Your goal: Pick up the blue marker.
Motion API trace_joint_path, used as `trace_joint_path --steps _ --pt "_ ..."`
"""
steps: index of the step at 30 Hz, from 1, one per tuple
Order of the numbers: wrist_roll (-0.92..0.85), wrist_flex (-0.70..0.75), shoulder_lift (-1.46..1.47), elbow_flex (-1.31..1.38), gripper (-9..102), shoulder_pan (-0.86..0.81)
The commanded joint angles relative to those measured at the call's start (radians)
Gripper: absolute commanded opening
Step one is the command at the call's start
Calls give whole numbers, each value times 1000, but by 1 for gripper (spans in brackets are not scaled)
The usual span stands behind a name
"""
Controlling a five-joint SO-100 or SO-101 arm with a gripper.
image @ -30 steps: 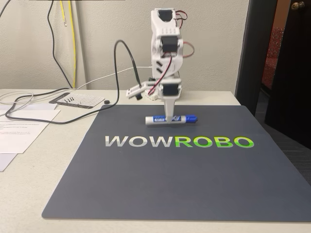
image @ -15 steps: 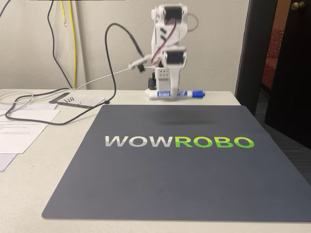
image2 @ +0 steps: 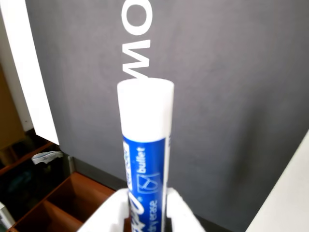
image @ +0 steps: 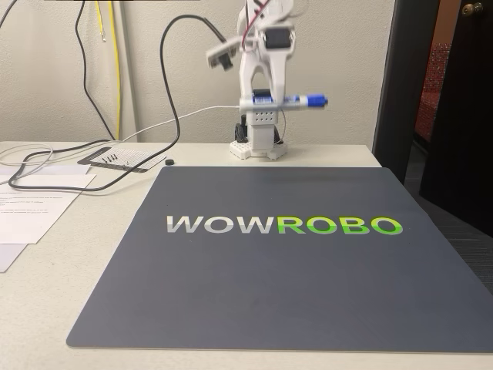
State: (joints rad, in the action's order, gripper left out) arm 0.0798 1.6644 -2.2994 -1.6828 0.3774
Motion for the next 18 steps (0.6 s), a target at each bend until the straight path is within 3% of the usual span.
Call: trace_joint_path --steps 1,18 --pt "20 11 -104 -23 0 28" --pt "61 -114 -497 -434 0 83"
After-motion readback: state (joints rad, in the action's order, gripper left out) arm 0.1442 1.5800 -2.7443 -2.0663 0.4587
